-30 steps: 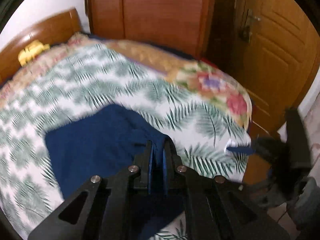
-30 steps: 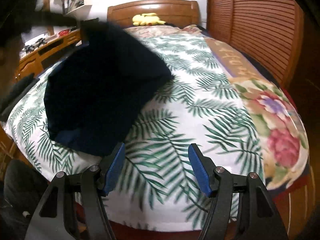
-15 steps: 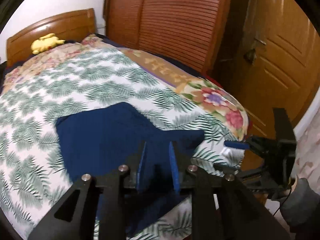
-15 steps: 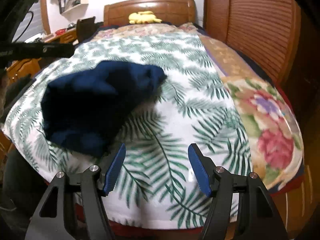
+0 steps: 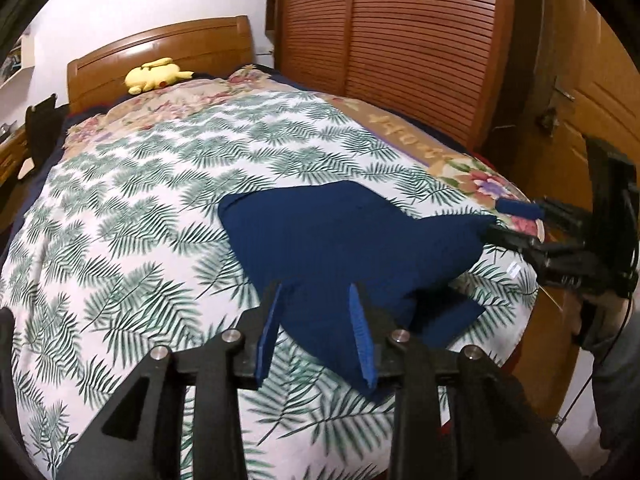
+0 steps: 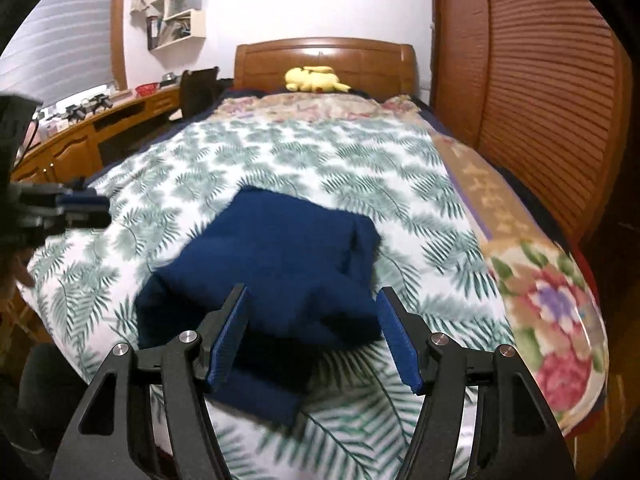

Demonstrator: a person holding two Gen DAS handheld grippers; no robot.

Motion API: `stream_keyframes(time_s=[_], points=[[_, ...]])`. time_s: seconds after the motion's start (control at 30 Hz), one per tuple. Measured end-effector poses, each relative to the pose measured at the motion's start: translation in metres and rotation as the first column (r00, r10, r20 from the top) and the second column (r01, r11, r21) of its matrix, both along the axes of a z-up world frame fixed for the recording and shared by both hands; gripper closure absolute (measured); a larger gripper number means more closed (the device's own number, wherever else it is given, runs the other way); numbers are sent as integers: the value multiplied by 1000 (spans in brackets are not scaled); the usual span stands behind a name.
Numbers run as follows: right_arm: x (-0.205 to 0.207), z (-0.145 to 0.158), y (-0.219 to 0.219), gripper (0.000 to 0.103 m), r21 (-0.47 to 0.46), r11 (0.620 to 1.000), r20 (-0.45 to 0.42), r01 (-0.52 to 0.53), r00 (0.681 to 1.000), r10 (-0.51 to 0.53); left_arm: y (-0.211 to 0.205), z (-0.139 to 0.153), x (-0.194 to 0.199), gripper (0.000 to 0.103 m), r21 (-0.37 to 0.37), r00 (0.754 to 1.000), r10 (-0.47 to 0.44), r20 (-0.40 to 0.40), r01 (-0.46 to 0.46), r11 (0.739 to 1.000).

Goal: Fold large clothes

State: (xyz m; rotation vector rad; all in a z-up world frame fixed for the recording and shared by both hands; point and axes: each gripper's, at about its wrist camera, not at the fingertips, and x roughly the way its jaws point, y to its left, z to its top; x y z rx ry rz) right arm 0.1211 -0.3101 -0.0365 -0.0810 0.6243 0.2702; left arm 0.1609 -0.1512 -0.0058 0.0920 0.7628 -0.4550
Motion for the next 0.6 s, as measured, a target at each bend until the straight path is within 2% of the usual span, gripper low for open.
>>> stream_keyframes(time_s=[0.13,0.27,0.37,0.5,0.6], points=[[15,3,30,37,15,999,-15,-48,999,48,20,-7,-3,70,-9,1000,16,-2,-16,1000],[34,-8,60,37,27,995,-66,-92,993,94,37,-14,-5,69,-23,1000,26,-9,-27,999],[44,-25,77,37,46,993,-133,-110,984,115,51,-17,-8,69,-33,999,36,-11,-36,999],[43,-59,91,47,76,990,-283,-119,949,136,68,-23,-12,69,-35,999,46,-12,-46,998],[29,-77,95,48,111,988,-315,-107,939,137,78,-29,-13,69,-39,999,48,-21,-49,998]])
